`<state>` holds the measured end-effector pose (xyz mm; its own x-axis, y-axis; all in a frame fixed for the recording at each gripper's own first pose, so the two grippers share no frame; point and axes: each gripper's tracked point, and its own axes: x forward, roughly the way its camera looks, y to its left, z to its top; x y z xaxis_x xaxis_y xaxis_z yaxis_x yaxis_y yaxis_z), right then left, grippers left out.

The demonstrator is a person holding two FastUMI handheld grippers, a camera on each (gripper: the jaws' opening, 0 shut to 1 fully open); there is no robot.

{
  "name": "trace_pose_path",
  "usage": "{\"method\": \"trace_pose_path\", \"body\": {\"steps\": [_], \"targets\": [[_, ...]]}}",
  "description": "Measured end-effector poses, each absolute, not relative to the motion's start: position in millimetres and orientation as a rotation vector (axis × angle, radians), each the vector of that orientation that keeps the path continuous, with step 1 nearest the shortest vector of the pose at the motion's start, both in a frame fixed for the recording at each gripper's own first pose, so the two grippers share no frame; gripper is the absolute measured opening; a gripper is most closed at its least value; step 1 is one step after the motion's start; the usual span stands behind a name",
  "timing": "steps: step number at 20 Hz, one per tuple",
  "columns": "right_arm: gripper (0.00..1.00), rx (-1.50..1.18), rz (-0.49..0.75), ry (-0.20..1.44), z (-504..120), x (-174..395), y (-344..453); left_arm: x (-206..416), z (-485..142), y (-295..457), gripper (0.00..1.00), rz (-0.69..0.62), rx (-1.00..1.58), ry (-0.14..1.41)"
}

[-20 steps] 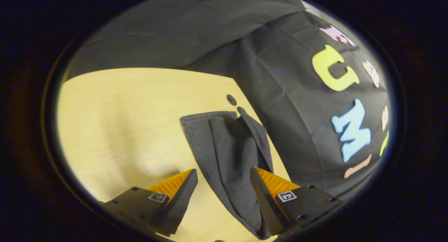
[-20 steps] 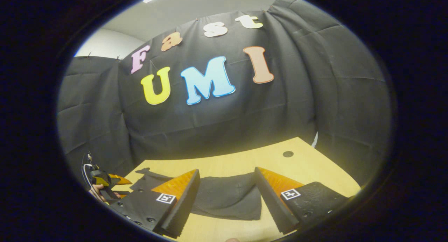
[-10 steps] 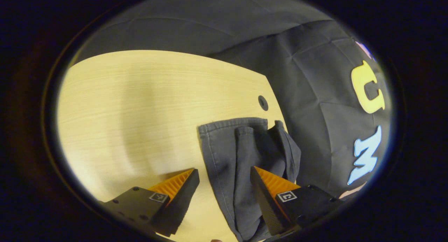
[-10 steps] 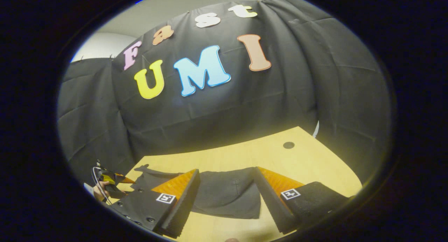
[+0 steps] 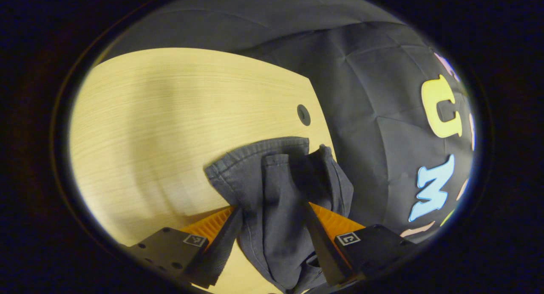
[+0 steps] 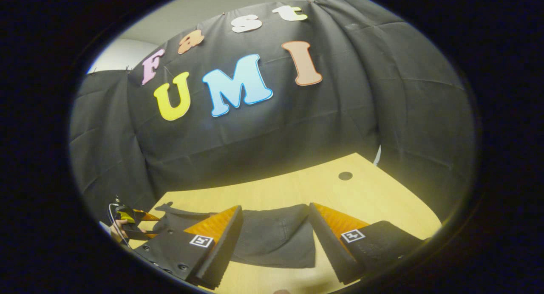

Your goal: Grasp the waist and the cuffs of the jeans and fold them to make the two legs overlap; first hold the waist and fold one-third of the jeans toward the cuffs, then hold the cuffs and fold the remaining one-third in the same direction to finish folding.

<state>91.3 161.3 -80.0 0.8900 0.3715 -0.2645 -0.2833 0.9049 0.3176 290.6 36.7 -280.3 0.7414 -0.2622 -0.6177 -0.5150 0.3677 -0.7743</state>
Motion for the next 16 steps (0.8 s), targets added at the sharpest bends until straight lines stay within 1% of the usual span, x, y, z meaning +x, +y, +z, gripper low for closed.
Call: {"method": "trace_pose_path", "body": {"steps": [3, 4, 6, 7, 8, 9, 11, 12, 13, 14, 16], "targets": [[0.93, 0.278, 0.343, 0.333, -81.7, 92.6, 163.6, 294.8, -282.6, 27.1, 0.94, 0.147, -1.172, 0.789], [0.93, 0.276, 0.340, 0.334, -82.3, 93.7, 162.8, 296.0, -285.6, 25.3, 0.84, 0.137, -1.156, 0.795], [0.93, 0.269, 0.332, 0.335, -83.9, 94.3, 158.4, 301.7, -286.8, 23.7, 0.75, 0.128, -1.131, 0.796], [0.93, 0.265, 0.326, 0.335, -84.0, 94.4, 155.5, 300.6, -291.5, 24.7, 0.79, 0.128, -1.121, 0.801], [0.93, 0.263, 0.319, 0.337, -84.4, 94.3, 152.8, 300.2, -294.0, 26.9, 0.65, 0.127, -1.116, 0.800], [0.93, 0.261, 0.315, 0.338, -84.3, 94.7, 150.7, 299.1, -297.1, 28.9, 0.66, 0.122, -1.107, 0.803], [0.93, 0.263, 0.315, 0.346, -85.5, 94.4, 151.1, 296.9, -307.1, 33.5, 0.50, 0.125, -1.077, 0.815], [0.93, 0.264, 0.315, 0.351, -86.1, 94.9, 151.9, 297.6, -308.0, 34.4, 0.34, 0.116, -1.082, 0.810], [0.93, 0.268, 0.316, 0.356, -86.7, 96.0, 153.3, 298.0, -306.5, 33.2, 0.29, 0.102, -1.083, 0.811], [0.93, 0.271, 0.320, 0.359, -86.3, 96.0, 155.5, 297.7, -307.6, 37.2, 0.28, 0.110, -1.074, 0.812], [0.93, 0.277, 0.325, 0.367, -88.0, 96.3, 159.6, 299.7, -310.7, 35.2, 0.16, 0.103, -1.103, 0.797]]}}
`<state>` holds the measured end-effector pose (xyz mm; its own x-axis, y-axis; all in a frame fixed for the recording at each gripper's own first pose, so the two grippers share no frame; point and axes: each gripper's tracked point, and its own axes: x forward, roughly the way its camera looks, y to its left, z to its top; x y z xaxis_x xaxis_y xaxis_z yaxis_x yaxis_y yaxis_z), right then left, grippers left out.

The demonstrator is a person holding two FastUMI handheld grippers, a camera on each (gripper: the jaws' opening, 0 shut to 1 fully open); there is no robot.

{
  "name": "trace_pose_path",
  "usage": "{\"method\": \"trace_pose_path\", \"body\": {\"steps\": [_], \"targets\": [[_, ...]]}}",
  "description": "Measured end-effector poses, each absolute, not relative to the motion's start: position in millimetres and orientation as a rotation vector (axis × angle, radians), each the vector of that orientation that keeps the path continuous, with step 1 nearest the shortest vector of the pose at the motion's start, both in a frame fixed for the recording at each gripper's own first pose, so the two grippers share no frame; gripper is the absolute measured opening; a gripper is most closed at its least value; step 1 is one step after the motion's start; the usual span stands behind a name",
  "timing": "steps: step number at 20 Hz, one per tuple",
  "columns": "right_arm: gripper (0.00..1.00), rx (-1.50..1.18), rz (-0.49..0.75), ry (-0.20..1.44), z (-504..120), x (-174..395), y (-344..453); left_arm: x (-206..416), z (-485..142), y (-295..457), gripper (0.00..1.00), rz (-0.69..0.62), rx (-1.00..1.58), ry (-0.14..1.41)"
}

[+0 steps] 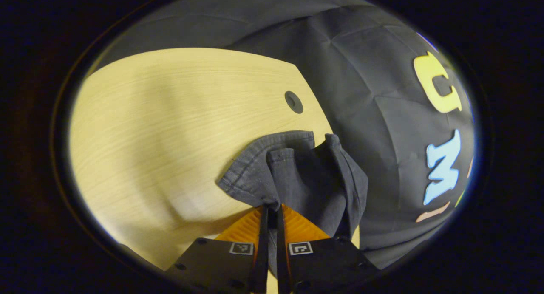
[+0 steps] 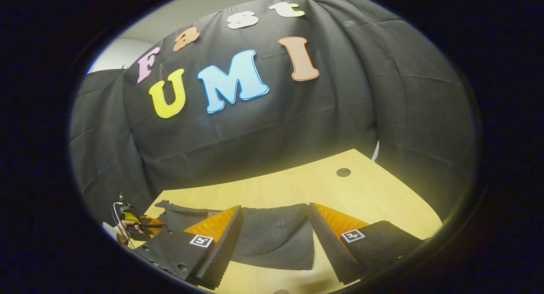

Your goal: Grasp the waist and the cuffs of the jeans and fold them to make the two legs overlap; first hold the waist and fold one-third of the jeans toward the cuffs, then hold the cuffs and fold the remaining one-third in the same direction to finish folding.

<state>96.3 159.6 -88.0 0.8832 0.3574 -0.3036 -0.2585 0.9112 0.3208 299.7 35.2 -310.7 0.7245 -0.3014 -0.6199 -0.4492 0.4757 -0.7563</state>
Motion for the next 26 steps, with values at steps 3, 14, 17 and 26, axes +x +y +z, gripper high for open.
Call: {"method": "trace_pose_path", "body": {"steps": [3, 14, 17, 26], "targets": [[0.93, 0.282, 0.329, 0.374, -89.0, 96.1, 161.2, 303.4, -305.7, 35.3, 0.08, 0.084, -1.192, 0.768], [0.93, 0.259, 0.342, 0.374, -87.3, 87.5, 158.1, 310.7, -195.0, -26.4, 0.08, -0.241, -1.378, 0.590], [0.93, 0.256, 0.347, 0.367, -85.2, 83.4, 153.4, 302.8, -155.5, -61.8, 0.08, -0.365, -1.384, 0.567], [0.93, 0.291, 0.332, 0.336, -77.8, 70.5, 135.2, 202.0, -77.0, -239.8, 0.08, -0.767, -1.190, 0.688]]}}
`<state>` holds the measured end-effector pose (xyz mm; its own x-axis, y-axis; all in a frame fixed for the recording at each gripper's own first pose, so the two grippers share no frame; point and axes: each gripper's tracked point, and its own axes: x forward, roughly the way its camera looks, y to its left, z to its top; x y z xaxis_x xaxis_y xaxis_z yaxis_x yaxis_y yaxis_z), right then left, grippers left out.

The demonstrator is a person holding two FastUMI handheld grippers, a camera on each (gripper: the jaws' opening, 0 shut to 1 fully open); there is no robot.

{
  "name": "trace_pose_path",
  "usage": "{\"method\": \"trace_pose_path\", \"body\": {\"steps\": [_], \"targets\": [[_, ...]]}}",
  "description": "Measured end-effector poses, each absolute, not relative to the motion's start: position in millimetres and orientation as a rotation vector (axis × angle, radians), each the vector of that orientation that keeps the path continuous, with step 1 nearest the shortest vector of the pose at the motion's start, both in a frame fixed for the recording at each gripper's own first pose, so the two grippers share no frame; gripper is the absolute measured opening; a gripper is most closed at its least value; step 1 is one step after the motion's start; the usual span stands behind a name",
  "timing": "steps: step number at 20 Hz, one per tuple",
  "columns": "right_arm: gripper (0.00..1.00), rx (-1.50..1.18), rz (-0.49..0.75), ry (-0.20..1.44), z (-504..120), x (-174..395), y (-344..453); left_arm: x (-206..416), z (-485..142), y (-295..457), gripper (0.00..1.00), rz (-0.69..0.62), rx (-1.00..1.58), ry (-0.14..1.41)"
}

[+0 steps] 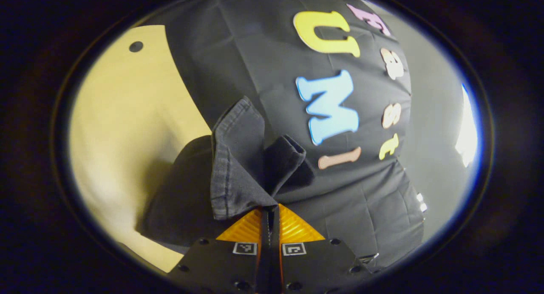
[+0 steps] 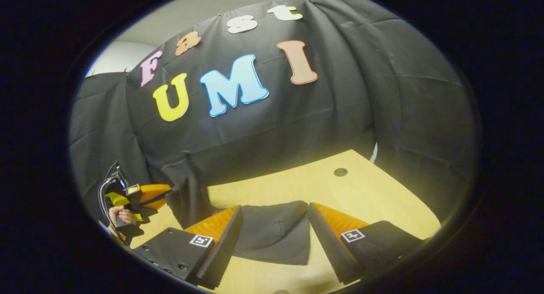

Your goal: Grasp the waist and the cuffs of the jeans and fold them to make the two legs overlap; first hold the waist and fold one-third of the jeans toward the cuffs, then hold the cuffs and fold the remaining one-third in the same direction to finish folding.

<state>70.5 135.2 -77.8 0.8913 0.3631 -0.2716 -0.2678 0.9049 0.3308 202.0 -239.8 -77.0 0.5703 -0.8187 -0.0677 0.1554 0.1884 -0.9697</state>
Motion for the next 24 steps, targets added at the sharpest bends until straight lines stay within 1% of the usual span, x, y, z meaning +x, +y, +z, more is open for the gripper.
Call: {"method": "trace_pose_path", "body": {"steps": [3, 7, 10, 13, 15, 17, 19, 22, 23, 24], "targets": [[0.93, 0.305, 0.330, 0.327, -77.3, 68.6, 128.1, 161.1, -99.6, -298.5, 0.08, -0.823, -1.060, 0.779], [0.93, 0.299, 0.339, 0.324, -82.3, 70.1, 124.2, 107.5, -157.9, -347.3, 0.08, -0.816, -0.865, 0.879], [0.93, 0.293, 0.347, 0.328, -87.4, 68.6, 123.9, 88.1, -187.3, -368.1, 0.08, -0.810, -0.619, 0.855], [0.93, 0.303, 0.351, 0.342, -94.0, 70.4, 123.1, 81.0, -210.8, -373.8, 0.08, -0.815, -0.297, 0.776], [0.93, 0.310, 0.354, 0.352, -98.6, 70.3, 121.6, 81.0, -211.5, -372.7, 0.08, -0.824, -0.136, 0.706], [0.93, 0.313, 0.357, 0.359, -102.5, 69.8, 118.7, 83.5, -206.7, -371.5, 0.08, -0.815, -0.114, 0.676], [0.93, 0.309, 0.359, 0.365, -106.9, 69.2, 114.3, 83.4, -201.9, -371.1, 0.08, -0.801, -0.158, 0.676], [0.93, 0.303, 0.371, 0.374, -110.5, 70.5, 110.4, 75.6, -189.0, -376.9, 0.17, -0.816, -0.238, 0.671], [0.93, 0.304, 0.375, 0.374, -110.3, 71.2, 107.8, 73.2, -183.7, -378.6, 0.36, -0.814, -0.257, 0.670], [0.93, 0.308, 0.381, 0.372, -108.6, 71.2, 105.6, 68.5, -179.6, -380.4, 0.46, -0.815, -0.269, 0.670]]}}
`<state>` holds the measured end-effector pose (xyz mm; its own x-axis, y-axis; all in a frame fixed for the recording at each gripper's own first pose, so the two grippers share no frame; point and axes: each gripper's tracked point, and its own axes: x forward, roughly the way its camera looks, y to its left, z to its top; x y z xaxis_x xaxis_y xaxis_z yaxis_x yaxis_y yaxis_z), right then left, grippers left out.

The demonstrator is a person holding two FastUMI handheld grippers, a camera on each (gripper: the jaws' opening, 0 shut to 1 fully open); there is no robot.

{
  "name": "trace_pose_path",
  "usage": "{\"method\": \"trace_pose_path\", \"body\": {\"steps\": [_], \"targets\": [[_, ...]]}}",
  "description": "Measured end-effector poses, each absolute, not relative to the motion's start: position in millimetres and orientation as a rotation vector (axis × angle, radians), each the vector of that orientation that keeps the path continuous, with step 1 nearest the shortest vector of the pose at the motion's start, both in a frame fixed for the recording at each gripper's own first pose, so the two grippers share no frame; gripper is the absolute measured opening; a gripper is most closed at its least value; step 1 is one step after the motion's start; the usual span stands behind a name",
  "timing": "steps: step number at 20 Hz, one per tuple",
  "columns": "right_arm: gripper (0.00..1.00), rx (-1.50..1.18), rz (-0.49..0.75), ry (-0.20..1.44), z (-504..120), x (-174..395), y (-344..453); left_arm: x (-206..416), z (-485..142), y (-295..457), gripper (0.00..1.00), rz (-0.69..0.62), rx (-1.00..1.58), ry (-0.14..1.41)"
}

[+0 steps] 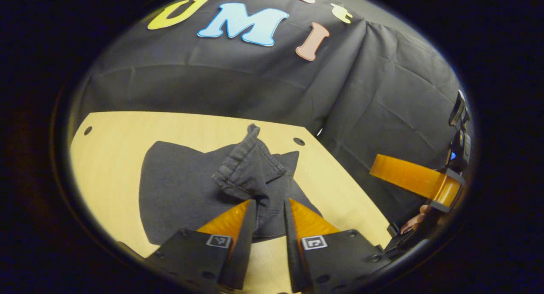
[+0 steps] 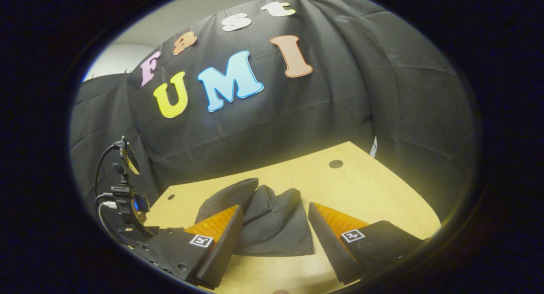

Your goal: Grasp the waist and the cuffs of the jeans and fold them to make the two legs overlap; first hold the waist and fold one-third of the jeans toward the cuffs, then hold the cuffs and fold the remaining one-third in the same direction to finish folding.

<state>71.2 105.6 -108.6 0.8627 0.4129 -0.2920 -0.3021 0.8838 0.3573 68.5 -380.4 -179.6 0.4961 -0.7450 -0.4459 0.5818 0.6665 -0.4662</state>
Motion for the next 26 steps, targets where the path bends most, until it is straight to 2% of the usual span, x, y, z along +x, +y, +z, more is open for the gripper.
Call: {"method": "trace_pose_path", "body": {"steps": [3, 5, 6, 7, 14, 15, 16, 20, 21, 22, 26], "targets": [[0.93, 0.313, 0.387, 0.358, -100.0, 71.2, 99.1, 66.3, -155.3, -379.1, 0.98, -0.771, -0.253, 0.590], [0.93, 0.290, 0.380, 0.336, -91.5, 69.4, 90.8, 67.5, -130.1, -374.2, 0.97, -0.736, -0.258, 0.506], [0.93, 0.271, 0.372, 0.319, -86.6, 67.5, 85.0, 68.5, -115.1, -368.0, 1.00, -0.716, -0.261, 0.460], [0.93, 0.251, 0.362, 0.303, -81.0, 64.2, 80.5, 71.6, -100.2, -360.3, 0.97, -0.691, -0.258, 0.406], [0.92, 0.167, 0.286, 0.110, -29.0, 31.0, 61.8, 79.8, -22.2, -278.3, 0.95, -0.516, -0.183, 0.113], [0.92, 0.155, 0.282, 0.089, -26.1, 28.1, 64.1, 79.7, -16.6, -265.0, 1.00, -0.498, -0.165, 0.083], [0.93, 0.146, 0.278, 0.086, -25.8, 24.5, 66.2, 80.5, -12.2, -251.2, 0.95, -0.476, -0.152, 0.064], [0.93, 0.135, 0.261, 0.043, -14.8, 12.8, 72.3, 82.9, 8.5, -212.3, 0.95, -0.427, -0.148, 0.012], [0.93, 0.132, 0.258, 0.034, -12.7, 10.1, 74.5, 81.8, 8.9, -205.1, 0.89, -0.419, -0.153, 0.012], [0.93, 0.128, 0.256, 0.027, -10.2, 7.8, 77.3, 81.1, 8.9, -197.6, 0.95, -0.411, -0.156, 0.016], [0.93, 0.093, 0.230, -0.024, 4.6, -1.7, 80.8, 80.3, 10.7, -169.8, 0.98, -0.377, -0.161, -0.009]]}}
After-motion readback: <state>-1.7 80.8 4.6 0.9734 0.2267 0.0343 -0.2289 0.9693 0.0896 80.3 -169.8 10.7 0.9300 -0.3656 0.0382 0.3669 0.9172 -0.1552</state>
